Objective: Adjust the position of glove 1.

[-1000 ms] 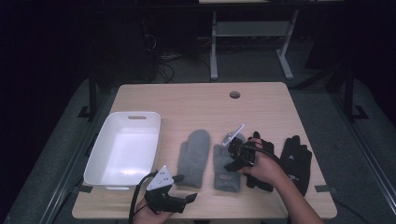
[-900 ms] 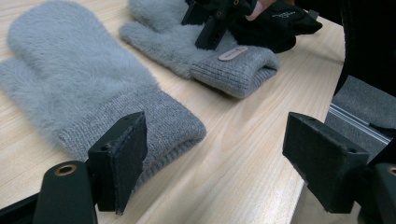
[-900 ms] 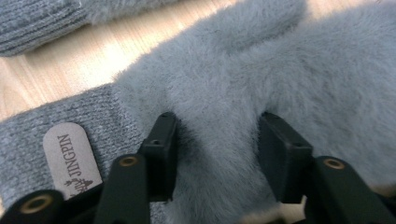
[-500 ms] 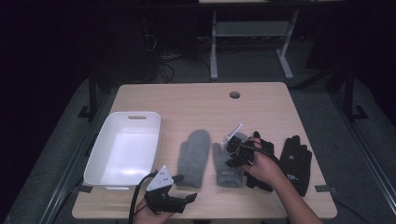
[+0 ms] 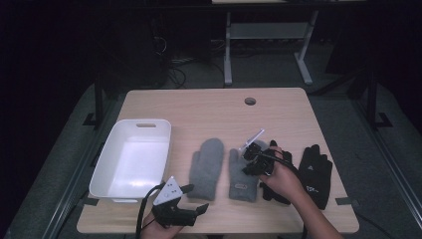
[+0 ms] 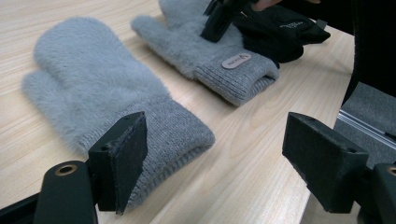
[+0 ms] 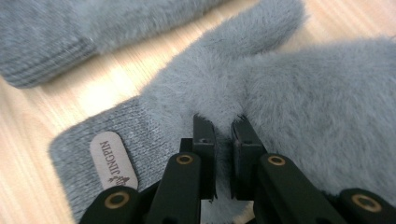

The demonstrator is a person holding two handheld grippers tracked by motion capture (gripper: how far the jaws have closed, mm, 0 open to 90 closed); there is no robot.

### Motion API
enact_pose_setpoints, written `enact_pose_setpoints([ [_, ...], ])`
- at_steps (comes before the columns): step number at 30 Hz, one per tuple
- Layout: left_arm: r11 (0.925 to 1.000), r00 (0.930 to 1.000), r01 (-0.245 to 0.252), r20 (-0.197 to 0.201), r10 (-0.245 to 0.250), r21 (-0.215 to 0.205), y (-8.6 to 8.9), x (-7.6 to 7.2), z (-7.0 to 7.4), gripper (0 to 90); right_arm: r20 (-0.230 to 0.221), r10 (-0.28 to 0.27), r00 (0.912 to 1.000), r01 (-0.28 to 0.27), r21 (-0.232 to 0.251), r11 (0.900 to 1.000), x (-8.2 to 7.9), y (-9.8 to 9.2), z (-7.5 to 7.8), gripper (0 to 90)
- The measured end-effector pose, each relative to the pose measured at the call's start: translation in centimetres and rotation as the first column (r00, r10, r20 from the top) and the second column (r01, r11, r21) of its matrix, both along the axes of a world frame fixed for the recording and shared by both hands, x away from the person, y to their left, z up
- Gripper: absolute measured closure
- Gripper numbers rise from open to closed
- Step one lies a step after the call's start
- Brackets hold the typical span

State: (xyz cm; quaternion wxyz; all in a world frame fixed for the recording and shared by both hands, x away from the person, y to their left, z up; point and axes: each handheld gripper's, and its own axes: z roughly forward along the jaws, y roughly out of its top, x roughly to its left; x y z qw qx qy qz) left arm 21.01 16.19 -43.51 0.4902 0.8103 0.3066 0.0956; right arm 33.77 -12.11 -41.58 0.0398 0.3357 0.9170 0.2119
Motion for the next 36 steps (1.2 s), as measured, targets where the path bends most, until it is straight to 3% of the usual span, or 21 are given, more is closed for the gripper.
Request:
enact_pose_setpoints([
  [11, 0.9994, 0.9996, -0.024, 0.017, 0.024, -0.025, 0.4, -0.1, 0.3, 22.0, 0.045, -0.005, 0.999, 0.002, 0.067, 0.998, -0.8, 0.7, 3.6, 83.1],
  [17, 0.999, 0.9992, -0.028, 0.03, 0.029, -0.034, 0.6, -0.2, 0.6, 21.2, 0.058, 0.005, 0.9983, -0.011, 0.089, 0.996, -0.8, 2.3, 5.2, 83.1],
  [20, 0.9975, 0.9987, -0.033, 0.036, 0.035, -0.062, 0.7, -0.4, 0.8, 20.8, 0.052, 0.01, 0.9986, -0.015, 0.099, 0.995, -0.5, 3.5, 5.9, 83.1],
  [22, 0.9981, 0.9987, -0.031, 0.04, 0.033, -0.053, 0.8, -0.4, 1.0, 20.1, 0.049, 0.021, 0.9986, -0.026, 0.105, 0.994, -0.2, 4.7, 6.3, 83.1],
  [28, 0.9976, 0.9985, -0.041, 0.035, 0.043, -0.055, 0.9, -0.4, 0.9, 19.4, 0.037, 0.034, 0.9987, -0.038, 0.111, 0.993, 0.3, 7.0, 6.5, 83.0],
  [36, 0.9958, 0.9974, -0.067, 0.023, 0.068, -0.062, 1.2, -0.1, 0.9, 19.3, 0.004, 0.058, 0.9983, -0.058, 0.101, 0.993, 0.9, 9.6, 5.5, 83.0],
])
